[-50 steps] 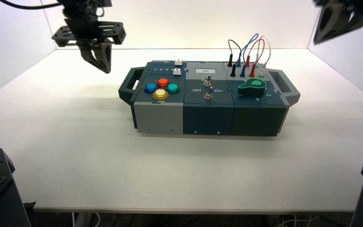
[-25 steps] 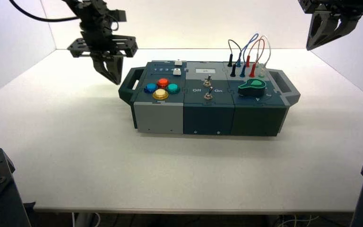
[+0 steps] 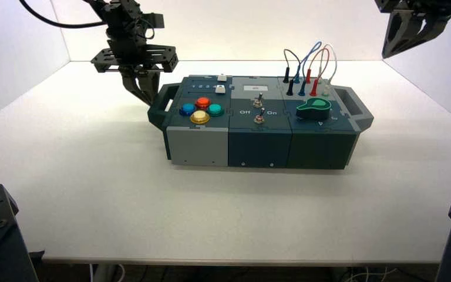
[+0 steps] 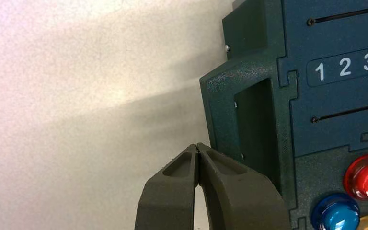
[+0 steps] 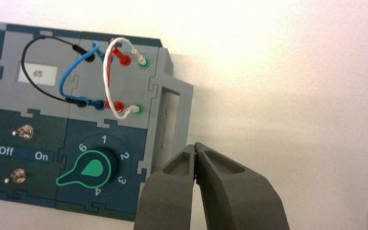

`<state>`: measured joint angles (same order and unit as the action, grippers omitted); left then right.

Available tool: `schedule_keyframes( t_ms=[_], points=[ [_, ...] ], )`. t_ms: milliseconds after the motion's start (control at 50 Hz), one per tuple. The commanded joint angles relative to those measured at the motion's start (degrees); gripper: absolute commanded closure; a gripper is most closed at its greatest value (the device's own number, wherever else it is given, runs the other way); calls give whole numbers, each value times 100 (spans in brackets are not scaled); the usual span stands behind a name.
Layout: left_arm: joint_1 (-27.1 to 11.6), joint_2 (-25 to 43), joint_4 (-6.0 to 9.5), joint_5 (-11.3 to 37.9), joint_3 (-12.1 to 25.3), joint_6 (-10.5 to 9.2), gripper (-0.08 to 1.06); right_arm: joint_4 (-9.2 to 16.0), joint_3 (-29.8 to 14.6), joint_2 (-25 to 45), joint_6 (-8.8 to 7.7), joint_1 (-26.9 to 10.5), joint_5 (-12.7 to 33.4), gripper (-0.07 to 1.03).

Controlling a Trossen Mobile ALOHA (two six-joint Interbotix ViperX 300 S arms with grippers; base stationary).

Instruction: Move the box to the right.

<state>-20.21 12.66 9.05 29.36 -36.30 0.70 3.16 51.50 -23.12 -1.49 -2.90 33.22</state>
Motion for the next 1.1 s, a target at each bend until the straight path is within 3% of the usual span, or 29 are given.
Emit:
schedule_keyframes(
  t_ms=[20,440,800,1100],
  points=[
    [-334,-88,70,-9,193,18,101,9,-132,-141,35,79,-53,99],
    [-923,272,123,193,668,18,101,26,-70,-325,88,79,-97,99],
    [-1248,387,264,281,914,88,101,79,-62,-369,97,79,-114,99],
    [-1512,466,290,378,1239,105,101,123,-53,-396,97,88,-141,99]
  ],
)
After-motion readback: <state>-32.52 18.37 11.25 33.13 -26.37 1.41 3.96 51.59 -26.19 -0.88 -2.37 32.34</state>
